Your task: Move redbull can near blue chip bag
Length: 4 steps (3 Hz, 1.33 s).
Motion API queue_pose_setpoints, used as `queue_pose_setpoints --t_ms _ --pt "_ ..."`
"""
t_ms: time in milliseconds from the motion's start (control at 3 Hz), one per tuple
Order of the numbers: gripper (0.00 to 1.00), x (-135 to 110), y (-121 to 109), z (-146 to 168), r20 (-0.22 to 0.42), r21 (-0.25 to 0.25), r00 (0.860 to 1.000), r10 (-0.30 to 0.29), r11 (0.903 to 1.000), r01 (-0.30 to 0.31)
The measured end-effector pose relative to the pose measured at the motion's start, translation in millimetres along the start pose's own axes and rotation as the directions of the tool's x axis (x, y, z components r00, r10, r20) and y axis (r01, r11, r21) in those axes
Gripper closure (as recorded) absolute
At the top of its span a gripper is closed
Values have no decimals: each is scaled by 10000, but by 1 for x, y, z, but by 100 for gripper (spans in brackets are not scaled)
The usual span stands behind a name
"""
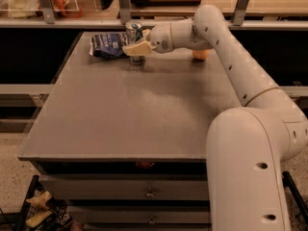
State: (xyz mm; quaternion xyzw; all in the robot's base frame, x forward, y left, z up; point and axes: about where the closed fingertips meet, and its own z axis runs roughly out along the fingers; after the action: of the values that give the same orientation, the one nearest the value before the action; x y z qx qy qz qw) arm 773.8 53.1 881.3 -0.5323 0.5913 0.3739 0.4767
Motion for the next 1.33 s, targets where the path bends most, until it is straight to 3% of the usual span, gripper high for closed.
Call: queue_pose_setpoints --t_ms 1000,1333 --pt "1 -5 -1 7 5 -177 9999 -115 9998 115" --pt "0 -6 0 6 -132 -232 9999 -109 9997 106"
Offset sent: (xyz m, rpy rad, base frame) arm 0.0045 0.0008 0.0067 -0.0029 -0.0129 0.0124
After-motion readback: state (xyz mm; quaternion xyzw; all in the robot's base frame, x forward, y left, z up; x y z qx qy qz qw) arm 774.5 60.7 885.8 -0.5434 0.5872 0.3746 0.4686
